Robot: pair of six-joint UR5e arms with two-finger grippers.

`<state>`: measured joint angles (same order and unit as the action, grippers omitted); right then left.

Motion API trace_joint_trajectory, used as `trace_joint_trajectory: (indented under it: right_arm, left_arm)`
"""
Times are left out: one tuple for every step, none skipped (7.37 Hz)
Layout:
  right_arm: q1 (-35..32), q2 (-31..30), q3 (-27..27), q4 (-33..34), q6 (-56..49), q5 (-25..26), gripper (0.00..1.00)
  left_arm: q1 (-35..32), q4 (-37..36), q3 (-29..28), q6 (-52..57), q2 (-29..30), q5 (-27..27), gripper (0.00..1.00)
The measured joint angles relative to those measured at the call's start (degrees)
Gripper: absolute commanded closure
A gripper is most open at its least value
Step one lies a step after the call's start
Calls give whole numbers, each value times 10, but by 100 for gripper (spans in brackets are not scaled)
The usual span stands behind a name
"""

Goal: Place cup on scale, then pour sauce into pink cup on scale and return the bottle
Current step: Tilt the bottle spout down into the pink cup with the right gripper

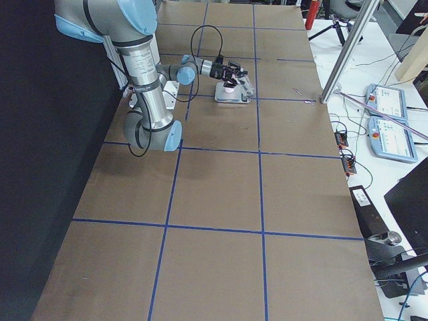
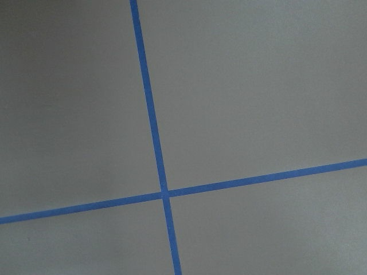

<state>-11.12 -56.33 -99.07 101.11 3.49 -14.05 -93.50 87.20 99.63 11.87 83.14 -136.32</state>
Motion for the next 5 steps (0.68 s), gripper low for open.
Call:
trace_joint_trajectory:
  right_arm:
    - [4, 0, 2, 0, -25, 17, 100]
    - [6, 0, 4, 0, -53, 33, 100]
    - [7, -1, 5, 0, -86, 48, 100]
    - [8, -1, 5, 0, -118, 62, 100]
    - [9, -1, 5, 0, -142, 73, 100]
  left_arm:
    - [0, 0, 0, 0, 0, 0, 0]
    - [0, 0, 0, 0, 0, 0, 0]
    - [0, 0, 0, 0, 0, 0, 0]
    - [0, 0, 0, 0, 0, 0, 0]
    - [0, 0, 0, 0, 0, 0, 0]
